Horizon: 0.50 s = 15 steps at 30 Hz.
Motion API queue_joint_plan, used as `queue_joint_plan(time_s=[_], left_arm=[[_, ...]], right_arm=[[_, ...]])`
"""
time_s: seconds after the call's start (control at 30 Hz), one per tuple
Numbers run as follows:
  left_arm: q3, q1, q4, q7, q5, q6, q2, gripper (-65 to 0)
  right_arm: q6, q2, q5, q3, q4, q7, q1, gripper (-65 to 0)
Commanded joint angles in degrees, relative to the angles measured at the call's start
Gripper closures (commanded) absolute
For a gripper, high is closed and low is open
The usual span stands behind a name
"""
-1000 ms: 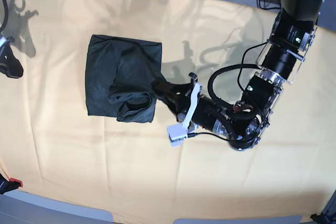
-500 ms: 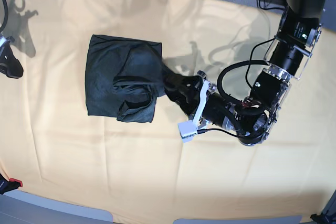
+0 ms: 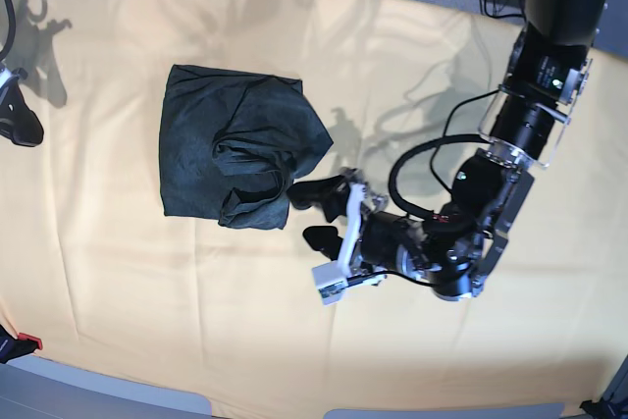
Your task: Fold the T-shirt properly
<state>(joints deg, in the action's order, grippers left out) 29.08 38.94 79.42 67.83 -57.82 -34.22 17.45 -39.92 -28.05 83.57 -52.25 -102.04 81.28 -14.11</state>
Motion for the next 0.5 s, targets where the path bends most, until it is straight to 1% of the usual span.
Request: queue_joint_plan(time_s=[0.0,0.1,0.17,0.23,0.33,0.4,0.47], left_arm=[[-0.7,1.49,0.76,-3.08,1.53,0.61,-1.07,-43.4],[-0.7,0.87,0.76,-6.91,6.8,3.13,-3.85,-43.4],[-0.7,0.9,0.76,-7.26,10.12,6.12,-5.77,-43.4],[-0.7,0.87,0.74,-7.61,14.14,8.24,-7.63,-43.4],[-0.7,0.87,0.72,-7.65,18.84,10.45,-10.05,-43.4],[-0.7,0.74,0.72,-7.72,21.11,11.91,-11.08,-43.4],[-0.7,0.42,0.31,-7.76,21.38,12.02,-11.65,-43.4]], right_arm=[[-0.08,-1.33,1.43,-0.42,-0.87,-1.28,0.5,-6.0],[-0.08,-1.31,1.43,-0.42,-0.87,-1.28,0.48,-6.0],[-0.08,-1.33,1.43,-0.42,-0.87,-1.28,0.5,-6.0],[-0.08,-1.33,1.43,-0.42,-0.87,-1.28,0.48,-6.0],[-0.08,-1.33,1.43,-0.42,-0.87,-1.28,0.48,-6.0],[-0.08,-1.33,1.43,-0.42,-0.87,-1.28,0.48,-6.0],[-0.08,-1.33,1.43,-0.42,-0.87,-1.28,0.48,-6.0]])
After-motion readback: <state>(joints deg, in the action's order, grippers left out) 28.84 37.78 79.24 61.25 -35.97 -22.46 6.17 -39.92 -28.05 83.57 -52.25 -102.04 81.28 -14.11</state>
